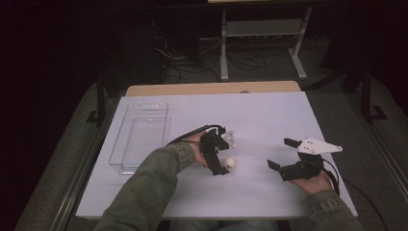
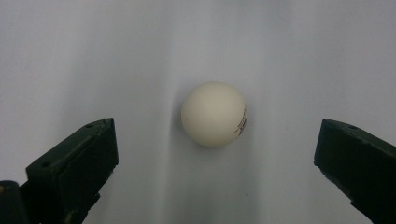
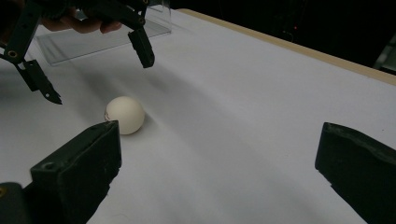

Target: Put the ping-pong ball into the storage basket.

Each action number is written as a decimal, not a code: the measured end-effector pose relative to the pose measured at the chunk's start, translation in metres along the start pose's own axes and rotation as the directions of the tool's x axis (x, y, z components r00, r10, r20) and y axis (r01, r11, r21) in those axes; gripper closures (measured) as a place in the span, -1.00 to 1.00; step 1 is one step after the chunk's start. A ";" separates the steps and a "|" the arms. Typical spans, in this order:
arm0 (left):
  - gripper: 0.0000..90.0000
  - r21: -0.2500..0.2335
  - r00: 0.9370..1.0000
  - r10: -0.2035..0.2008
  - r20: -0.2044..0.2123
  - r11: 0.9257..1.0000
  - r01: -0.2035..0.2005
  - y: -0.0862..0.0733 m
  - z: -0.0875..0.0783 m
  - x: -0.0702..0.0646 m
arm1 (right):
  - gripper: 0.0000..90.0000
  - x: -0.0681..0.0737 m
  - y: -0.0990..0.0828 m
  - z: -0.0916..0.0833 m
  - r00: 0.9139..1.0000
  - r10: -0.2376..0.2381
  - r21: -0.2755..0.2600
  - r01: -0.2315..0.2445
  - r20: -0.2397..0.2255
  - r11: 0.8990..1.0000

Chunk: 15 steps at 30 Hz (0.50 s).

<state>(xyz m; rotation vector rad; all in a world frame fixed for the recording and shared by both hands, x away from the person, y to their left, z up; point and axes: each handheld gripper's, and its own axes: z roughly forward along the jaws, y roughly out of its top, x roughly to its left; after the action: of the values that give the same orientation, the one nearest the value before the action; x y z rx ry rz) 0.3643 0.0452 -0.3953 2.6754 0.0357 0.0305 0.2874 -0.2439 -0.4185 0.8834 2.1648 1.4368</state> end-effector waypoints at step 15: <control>-1.00 0.015 0.999 0.023 0.024 1.000 -0.024 0.003 0.013 -0.003 | -1.00 0.000 0.000 0.000 1.000 0.005 0.003 -0.005 -0.002 1.000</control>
<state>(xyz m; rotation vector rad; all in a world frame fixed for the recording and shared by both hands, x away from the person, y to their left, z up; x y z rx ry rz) 0.3617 0.0363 -0.4054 2.6913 -0.0030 0.0058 0.2874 -0.2438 -0.4187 0.8899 2.1679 1.4378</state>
